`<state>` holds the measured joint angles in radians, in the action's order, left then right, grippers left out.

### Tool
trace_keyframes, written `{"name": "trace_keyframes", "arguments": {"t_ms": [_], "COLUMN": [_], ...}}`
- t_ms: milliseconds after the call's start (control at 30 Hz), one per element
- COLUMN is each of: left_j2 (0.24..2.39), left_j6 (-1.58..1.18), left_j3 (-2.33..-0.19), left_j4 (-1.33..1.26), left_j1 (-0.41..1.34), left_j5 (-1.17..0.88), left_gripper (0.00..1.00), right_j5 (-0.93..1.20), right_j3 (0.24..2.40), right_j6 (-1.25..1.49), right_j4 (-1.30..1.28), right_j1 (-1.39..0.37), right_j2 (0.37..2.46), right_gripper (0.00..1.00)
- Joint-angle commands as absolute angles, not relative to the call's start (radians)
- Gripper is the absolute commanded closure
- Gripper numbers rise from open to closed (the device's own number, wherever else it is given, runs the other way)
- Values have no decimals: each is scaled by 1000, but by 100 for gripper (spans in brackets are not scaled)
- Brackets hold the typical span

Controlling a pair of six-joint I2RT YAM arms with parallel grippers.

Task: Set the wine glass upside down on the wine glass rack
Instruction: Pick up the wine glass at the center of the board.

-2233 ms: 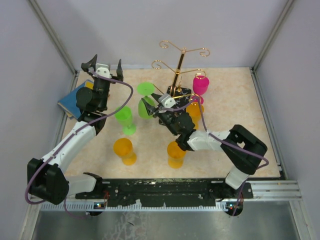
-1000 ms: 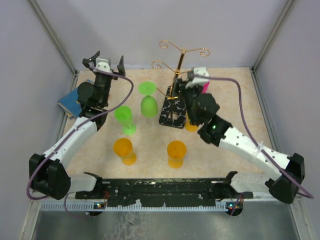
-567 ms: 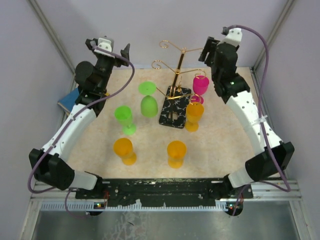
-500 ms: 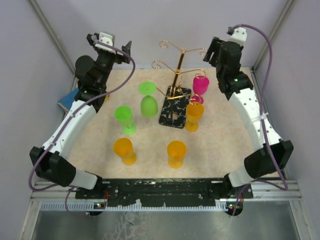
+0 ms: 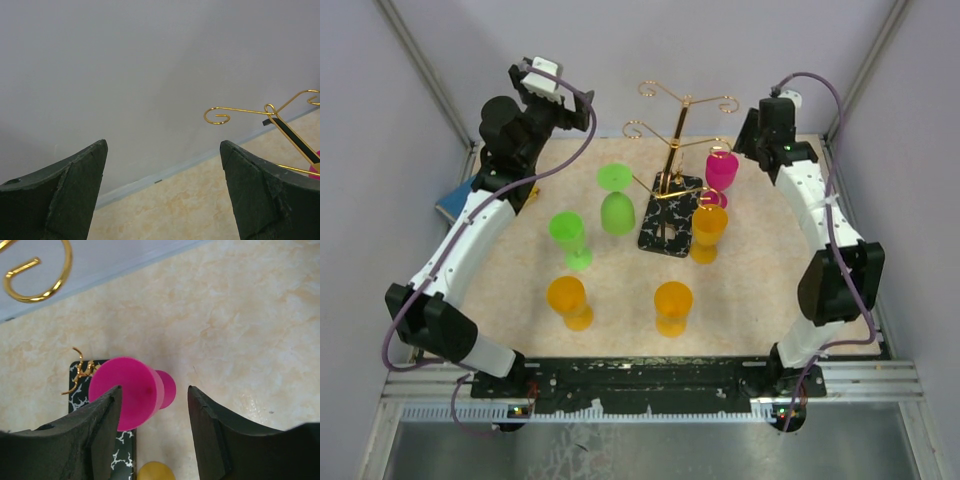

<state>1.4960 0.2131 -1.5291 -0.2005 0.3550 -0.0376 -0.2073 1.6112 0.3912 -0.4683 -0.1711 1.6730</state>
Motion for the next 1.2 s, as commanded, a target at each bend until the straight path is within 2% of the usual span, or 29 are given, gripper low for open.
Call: {"name": "trace_keyframes", "arguments": {"t_ms": [0, 333, 433, 500, 600, 667, 767, 933, 1033, 1167], "left_j2": [1489, 1508, 1521, 1533, 1556, 1570, 1587, 1610, 1632, 1651], "left_j6": [209, 217, 211, 204, 180, 163, 128, 89, 64, 28], "left_j3": [-1527, -1510, -1512, -1517, -1533, -1545, -1551, -1574, -1596, -1625], "left_j4": [-237, -286, -308, -322, -332, -345, -392, -430, -419, -388], "left_j1": [349, 349, 350, 350, 350, 350, 350, 351, 350, 351], "left_j5": [-58, -68, -94, -117, -156, -187, -228, -260, -244, -219], "left_gripper": [1, 1, 1, 1, 1, 1, 1, 10, 1, 1], "right_j5": [-154, -145, -157, -163, -191, -227, -326, -471, -578, -682], "right_j3": [1618, 1671, 1708, 1725, 1748, 1776, 1846, 1979, 2052, 2160], "right_j6": [395, 379, 367, 354, 333, 306, 252, 168, 91, -34], "right_j4": [-486, -493, -534, -552, -574, -595, -641, -751, -770, -704], "right_j1": [-172, -172, -172, -171, -172, -172, -166, -119, -97, -96], "right_j2": [1733, 1836, 1877, 1891, 1893, 1885, 1865, 1837, 1810, 1780], "right_gripper": [45, 45, 51, 61, 89, 100, 100, 100, 100, 100]}}
